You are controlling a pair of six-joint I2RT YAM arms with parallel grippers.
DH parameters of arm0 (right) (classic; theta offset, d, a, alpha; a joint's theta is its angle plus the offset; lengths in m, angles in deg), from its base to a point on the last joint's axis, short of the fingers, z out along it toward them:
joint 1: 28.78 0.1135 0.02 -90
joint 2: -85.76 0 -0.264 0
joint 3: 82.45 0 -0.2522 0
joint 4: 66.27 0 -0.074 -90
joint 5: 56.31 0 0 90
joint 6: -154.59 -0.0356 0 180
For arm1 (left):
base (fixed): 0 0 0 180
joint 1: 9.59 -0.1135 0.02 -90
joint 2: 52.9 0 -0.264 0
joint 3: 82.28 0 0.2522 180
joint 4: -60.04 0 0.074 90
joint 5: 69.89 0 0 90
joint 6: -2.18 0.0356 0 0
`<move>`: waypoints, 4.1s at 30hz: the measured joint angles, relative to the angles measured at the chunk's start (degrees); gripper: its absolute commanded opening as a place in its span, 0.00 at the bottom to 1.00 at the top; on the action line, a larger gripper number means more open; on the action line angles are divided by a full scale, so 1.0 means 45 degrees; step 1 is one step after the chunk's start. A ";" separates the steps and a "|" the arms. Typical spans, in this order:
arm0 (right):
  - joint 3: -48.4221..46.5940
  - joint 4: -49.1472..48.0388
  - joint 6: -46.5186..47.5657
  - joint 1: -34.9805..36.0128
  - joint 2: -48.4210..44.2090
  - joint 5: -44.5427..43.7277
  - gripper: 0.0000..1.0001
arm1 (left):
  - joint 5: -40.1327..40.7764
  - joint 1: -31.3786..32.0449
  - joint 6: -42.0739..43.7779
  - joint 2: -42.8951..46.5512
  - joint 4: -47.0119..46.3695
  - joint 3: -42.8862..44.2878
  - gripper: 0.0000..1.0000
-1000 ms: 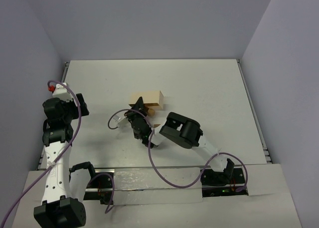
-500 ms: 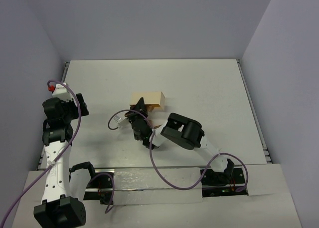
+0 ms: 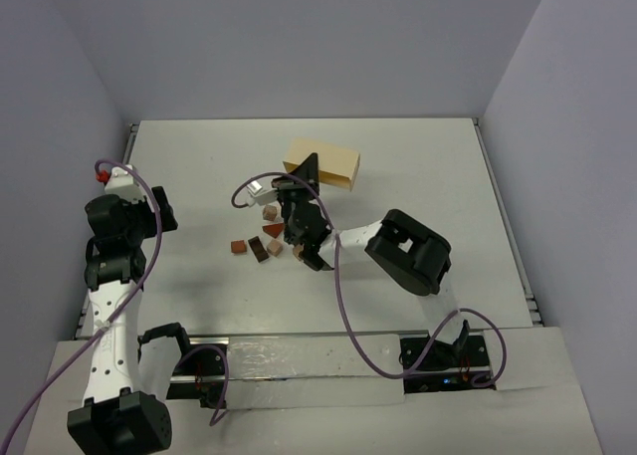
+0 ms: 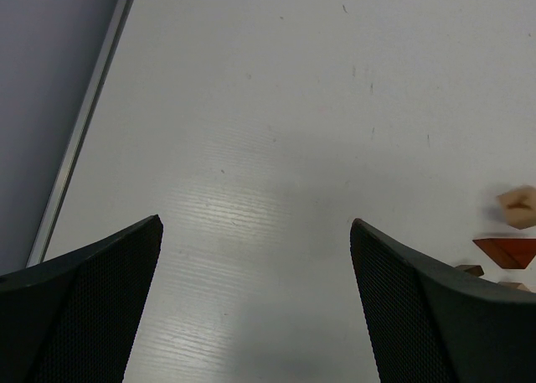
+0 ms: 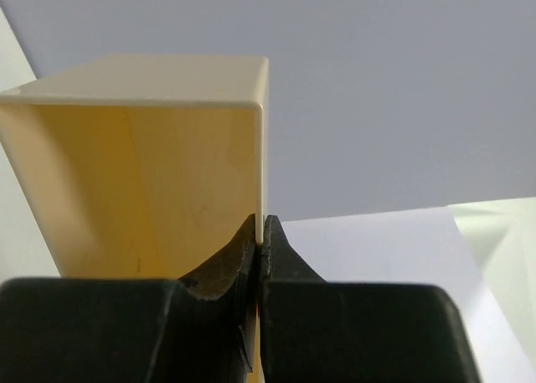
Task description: Build the wood block tower
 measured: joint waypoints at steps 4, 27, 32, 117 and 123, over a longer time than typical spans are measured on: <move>0.0040 0.0000 -0.0039 0.0159 -0.0048 -0.0083 0.00 | -0.0005 0.0000 0.0000 -0.0018 0.0000 0.0000 0.99; -0.2766 1.7413 -1.7754 -0.0625 -0.3809 0.1640 0.00 | -0.0689 -0.0005 0.0039 -0.0047 0.0012 0.0000 0.99; -0.2850 2.1492 -2.0562 -0.1027 -0.3911 0.3974 0.00 | -0.0766 -0.0005 0.0053 -0.0052 0.0015 0.0000 0.99; -1.0814 3.0655 -1.9795 -1.6388 -0.2539 1.4936 0.84 | -0.2769 -0.0024 0.1234 -0.0244 0.0364 0.0000 0.99; -0.9312 3.0313 -2.0079 -1.3331 -0.5345 1.5141 0.97 | -0.3477 -0.0027 0.1307 0.0095 0.0366 -0.0002 0.99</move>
